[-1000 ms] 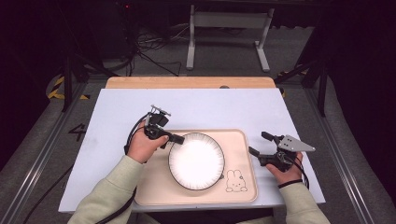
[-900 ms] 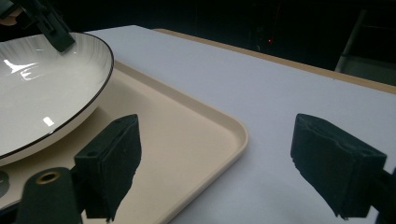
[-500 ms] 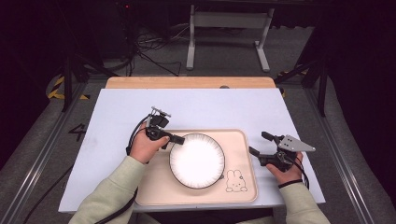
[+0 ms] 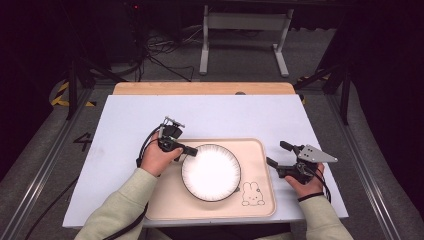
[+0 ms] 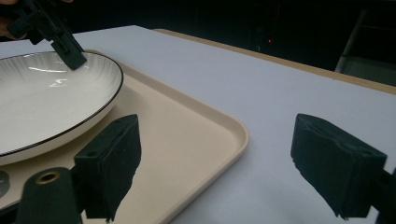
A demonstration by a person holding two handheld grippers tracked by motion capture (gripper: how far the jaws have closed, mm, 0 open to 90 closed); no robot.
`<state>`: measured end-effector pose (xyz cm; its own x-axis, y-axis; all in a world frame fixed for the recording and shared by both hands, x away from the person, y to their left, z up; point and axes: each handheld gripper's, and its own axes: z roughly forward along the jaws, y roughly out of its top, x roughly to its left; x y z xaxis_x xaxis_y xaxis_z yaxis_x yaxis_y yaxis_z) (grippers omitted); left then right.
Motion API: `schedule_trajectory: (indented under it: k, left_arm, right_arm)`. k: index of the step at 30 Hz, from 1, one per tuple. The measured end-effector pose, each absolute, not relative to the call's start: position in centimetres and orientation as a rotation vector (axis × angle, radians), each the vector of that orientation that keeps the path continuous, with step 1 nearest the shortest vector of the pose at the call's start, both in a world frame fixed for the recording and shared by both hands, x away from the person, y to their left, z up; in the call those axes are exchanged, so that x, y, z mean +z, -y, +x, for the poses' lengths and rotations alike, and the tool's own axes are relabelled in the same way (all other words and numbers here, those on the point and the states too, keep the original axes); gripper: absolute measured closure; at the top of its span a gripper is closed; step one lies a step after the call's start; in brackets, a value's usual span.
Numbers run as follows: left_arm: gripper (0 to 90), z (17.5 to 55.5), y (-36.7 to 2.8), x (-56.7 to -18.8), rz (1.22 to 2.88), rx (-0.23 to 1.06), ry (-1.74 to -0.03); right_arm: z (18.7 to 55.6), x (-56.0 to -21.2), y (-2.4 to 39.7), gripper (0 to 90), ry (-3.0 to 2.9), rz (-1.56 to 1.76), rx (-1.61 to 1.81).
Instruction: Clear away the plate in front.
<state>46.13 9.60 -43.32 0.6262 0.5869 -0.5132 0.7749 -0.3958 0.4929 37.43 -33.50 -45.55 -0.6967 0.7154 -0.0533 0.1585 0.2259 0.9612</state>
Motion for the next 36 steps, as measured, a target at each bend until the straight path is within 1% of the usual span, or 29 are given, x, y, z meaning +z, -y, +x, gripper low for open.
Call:
schedule_trajectory:
  k: [2,12,13,17,18,19,20,22,24,25,31,36]
  left_arm:
    - [83.3,46.1,-9.5,-43.4,2.124,-0.334,-1.069]
    - [72.3,45.9,-9.2,-43.7,2.148,-0.313,-1.07]
    - [72.3,45.9,-9.2,-43.8,2.152,-0.31,-1.065]
    - [66.1,45.7,-9.3,-43.4,2.125,-0.293,-1.053]
    - [66.1,45.7,-9.4,-43.3,2.124,-0.268,-1.036]
    - [63.9,45.5,-9.4,-43.1,2.108,-0.255,-1.017]
    - [59.0,45.4,-9.5,-42.9,2.099,-0.242,-0.999]
    - [57.6,45.1,-9.5,-42.7,2.098,-0.208,-0.971]
    - [52.3,44.9,-9.6,-42.4,2.091,-0.171,-0.934]
    - [51.4,44.7,-9.7,-42.2,2.09,-0.152,-0.921]
    - [38.3,43.5,-10.8,-41.6,2.072,-0.034,-0.851]
    - [34.5,42.4,-12.2,-41.3,2.065,0.024,-0.824]
  right_arm:
    - [37.4,-45.5,33.5,16.6,-2.012,0.801,1.488]
    - [37.4,-45.5,33.5,16.3,-2.015,0.8,1.484]
    - [37.4,-45.5,33.5,16.3,-2.015,0.8,1.484]
    - [37.5,-45.5,33.5,16.3,-2.018,0.799,1.484]
    - [37.5,-45.5,33.5,16.3,-2.018,0.799,1.484]
    - [37.5,-45.5,33.5,16.2,-2.019,0.798,1.484]
    - [37.5,-45.5,33.5,16.2,-2.019,0.797,1.483]
    - [37.5,-45.5,33.5,16.2,-2.02,0.796,1.484]
    - [37.5,-45.5,33.5,16.0,-2.022,0.794,1.484]
    - [37.5,-45.5,33.5,15.9,-2.023,0.794,1.485]
    - [37.6,-45.5,33.4,10.4,-2.035,0.807,1.482]
    - [37.8,-45.5,33.7,8.1,-2.032,0.846,1.508]
